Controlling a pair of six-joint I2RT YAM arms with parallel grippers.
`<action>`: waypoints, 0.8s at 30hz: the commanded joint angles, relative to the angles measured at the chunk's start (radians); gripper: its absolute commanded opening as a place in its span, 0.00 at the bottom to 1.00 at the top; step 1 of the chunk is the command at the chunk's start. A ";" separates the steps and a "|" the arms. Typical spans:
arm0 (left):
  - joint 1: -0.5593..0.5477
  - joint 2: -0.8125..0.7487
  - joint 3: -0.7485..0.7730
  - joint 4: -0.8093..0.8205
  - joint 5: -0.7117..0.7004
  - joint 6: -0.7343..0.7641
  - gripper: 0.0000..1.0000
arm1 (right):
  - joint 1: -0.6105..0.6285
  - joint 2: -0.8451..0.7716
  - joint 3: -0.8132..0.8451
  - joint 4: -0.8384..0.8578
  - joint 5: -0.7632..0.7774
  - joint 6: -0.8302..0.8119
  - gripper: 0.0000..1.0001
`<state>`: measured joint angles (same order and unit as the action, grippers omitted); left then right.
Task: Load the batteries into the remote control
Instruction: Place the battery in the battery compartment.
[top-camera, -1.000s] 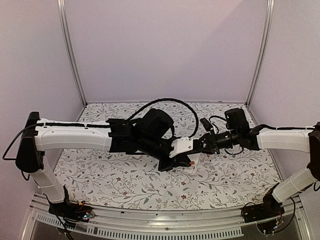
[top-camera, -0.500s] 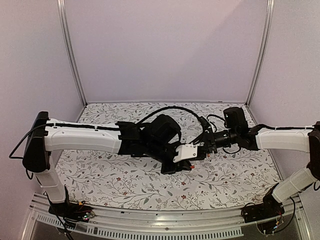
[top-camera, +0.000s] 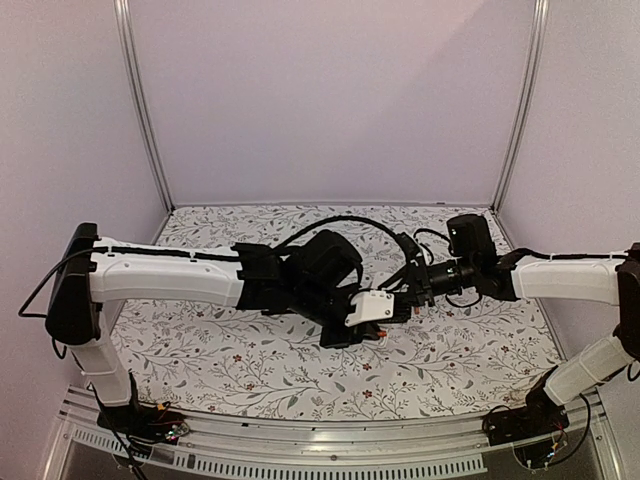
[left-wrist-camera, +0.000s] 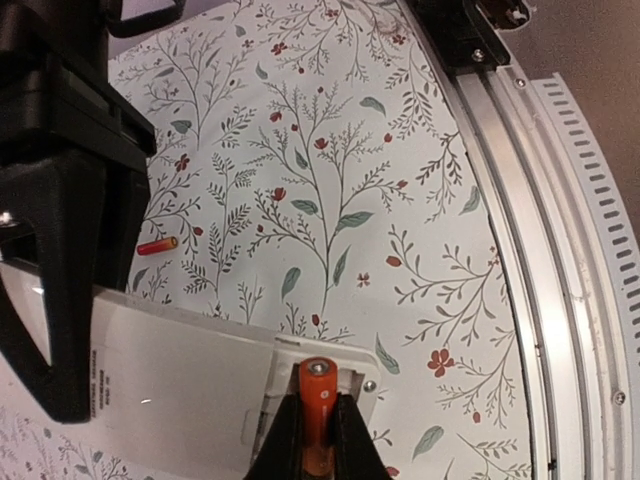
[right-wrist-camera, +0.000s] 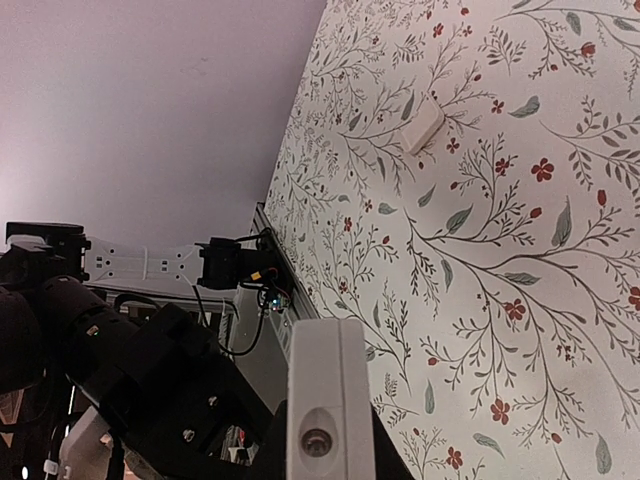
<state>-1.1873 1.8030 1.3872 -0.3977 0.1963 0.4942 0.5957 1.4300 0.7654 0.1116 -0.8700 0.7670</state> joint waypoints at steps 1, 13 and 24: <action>-0.012 0.026 0.009 -0.077 -0.019 0.016 0.10 | 0.005 -0.007 0.025 0.028 -0.033 0.010 0.00; -0.012 0.019 0.015 -0.084 -0.028 0.014 0.30 | 0.006 0.004 0.025 0.028 -0.032 0.005 0.00; -0.012 -0.053 -0.017 -0.012 -0.069 -0.045 0.54 | 0.005 0.035 0.023 0.028 -0.023 0.000 0.00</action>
<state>-1.1961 1.8011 1.3907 -0.4625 0.1833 0.4797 0.5941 1.4437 0.7658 0.1253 -0.8665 0.7635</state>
